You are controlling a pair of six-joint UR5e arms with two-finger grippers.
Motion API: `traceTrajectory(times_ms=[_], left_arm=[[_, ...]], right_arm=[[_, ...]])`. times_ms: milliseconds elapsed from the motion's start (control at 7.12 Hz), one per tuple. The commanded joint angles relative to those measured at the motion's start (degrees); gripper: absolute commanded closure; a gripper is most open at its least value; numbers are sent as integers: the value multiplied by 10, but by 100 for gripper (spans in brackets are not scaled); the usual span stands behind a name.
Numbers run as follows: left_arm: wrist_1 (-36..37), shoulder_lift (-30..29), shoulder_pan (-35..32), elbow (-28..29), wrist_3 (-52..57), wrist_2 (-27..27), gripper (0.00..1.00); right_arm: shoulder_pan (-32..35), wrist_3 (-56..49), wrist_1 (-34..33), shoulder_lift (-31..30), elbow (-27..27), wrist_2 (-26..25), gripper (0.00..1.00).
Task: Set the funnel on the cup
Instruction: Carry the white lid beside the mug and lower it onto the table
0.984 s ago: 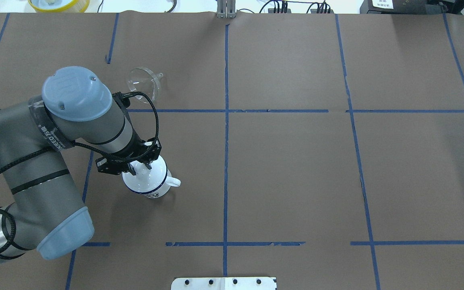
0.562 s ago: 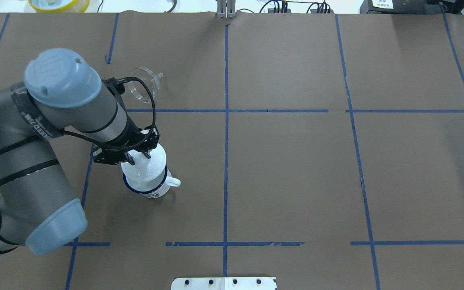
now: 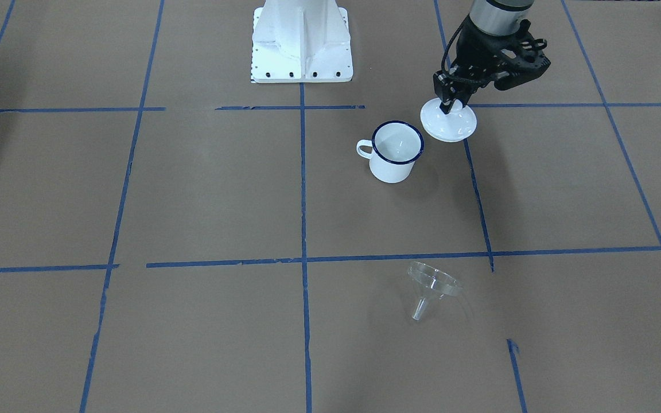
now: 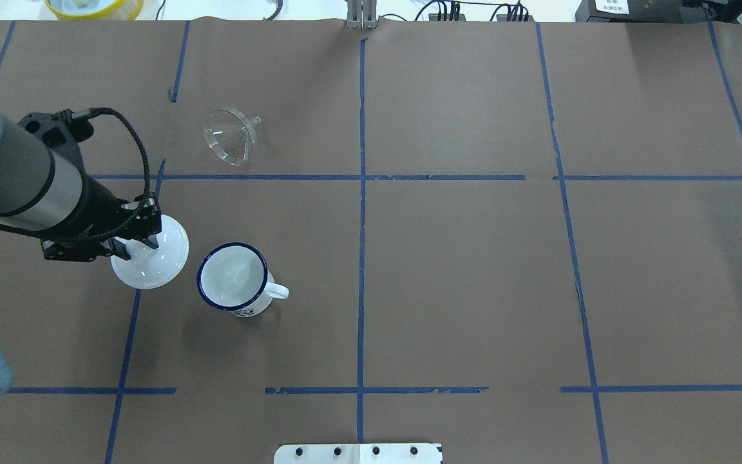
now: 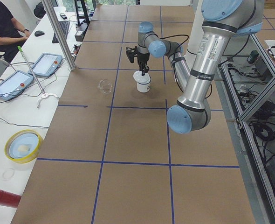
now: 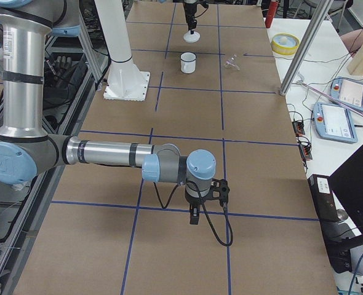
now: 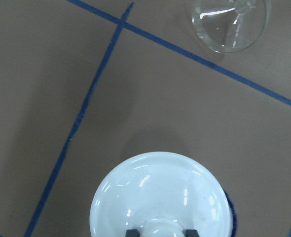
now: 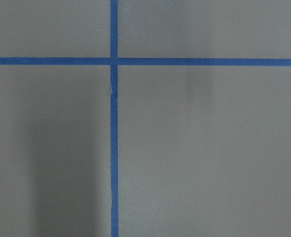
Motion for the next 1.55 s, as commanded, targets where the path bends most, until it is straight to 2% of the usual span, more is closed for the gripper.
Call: traceTrajectory(times_ms=[0, 422, 562, 1124, 1405], left_arm=[[-114, 96, 6, 20, 3, -1, 100], [-225, 94, 33, 120, -33, -6, 100], [-236, 90, 49, 140, -37, -7, 100], [-233, 80, 102, 151, -75, -8, 100], [-235, 81, 102, 155, -69, -4, 100]], right_arm=[[0, 0, 0, 0, 0, 0, 0], [0, 0, 0, 0, 0, 0, 0], [0, 0, 0, 0, 0, 0, 0], [0, 0, 0, 0, 0, 0, 0], [0, 0, 0, 0, 0, 0, 0]])
